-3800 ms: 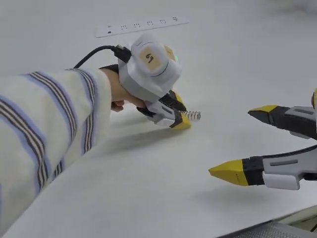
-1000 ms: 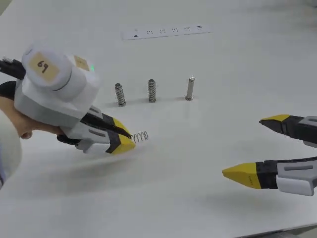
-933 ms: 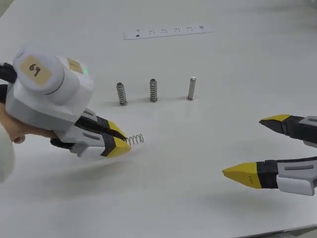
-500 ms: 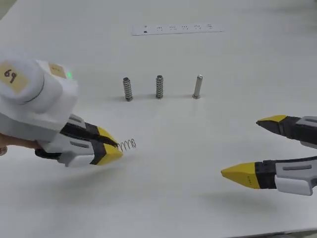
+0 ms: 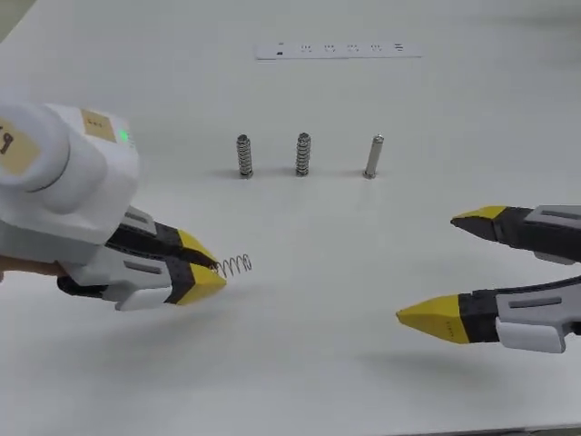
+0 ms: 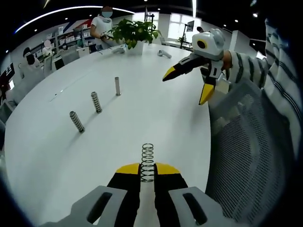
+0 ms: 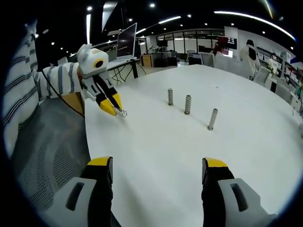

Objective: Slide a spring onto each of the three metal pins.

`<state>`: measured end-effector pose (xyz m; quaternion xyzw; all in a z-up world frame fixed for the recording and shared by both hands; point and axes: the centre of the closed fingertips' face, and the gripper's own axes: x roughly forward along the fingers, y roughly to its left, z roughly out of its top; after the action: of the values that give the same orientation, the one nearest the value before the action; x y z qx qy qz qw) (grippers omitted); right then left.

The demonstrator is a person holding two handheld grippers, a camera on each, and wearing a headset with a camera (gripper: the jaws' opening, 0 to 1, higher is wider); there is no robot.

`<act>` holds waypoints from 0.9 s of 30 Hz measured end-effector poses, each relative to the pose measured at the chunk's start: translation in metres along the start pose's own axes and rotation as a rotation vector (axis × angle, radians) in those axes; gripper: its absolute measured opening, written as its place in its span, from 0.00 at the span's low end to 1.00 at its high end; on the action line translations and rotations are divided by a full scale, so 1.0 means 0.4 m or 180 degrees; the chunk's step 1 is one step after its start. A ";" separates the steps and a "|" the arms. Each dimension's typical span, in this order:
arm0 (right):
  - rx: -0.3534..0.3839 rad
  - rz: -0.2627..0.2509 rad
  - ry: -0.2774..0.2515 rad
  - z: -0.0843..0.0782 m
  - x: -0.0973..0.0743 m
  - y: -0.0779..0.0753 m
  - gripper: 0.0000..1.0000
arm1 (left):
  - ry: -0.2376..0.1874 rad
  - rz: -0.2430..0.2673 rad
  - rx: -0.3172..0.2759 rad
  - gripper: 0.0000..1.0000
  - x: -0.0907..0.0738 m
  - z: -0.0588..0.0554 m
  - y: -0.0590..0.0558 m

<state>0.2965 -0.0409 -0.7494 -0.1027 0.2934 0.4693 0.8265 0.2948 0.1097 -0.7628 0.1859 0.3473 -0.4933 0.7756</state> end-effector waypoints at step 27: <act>-0.0817 0.0882 -0.0077 0.126 0.079 0.071 0.60 | -0.0164 -0.0168 0.0273 0.02 0.042 0.071 -0.023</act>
<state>0.3047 0.0195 -0.7240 -0.1602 0.2326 0.6135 0.7375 0.3011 0.0769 -0.7548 0.1971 0.3106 -0.5325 0.7623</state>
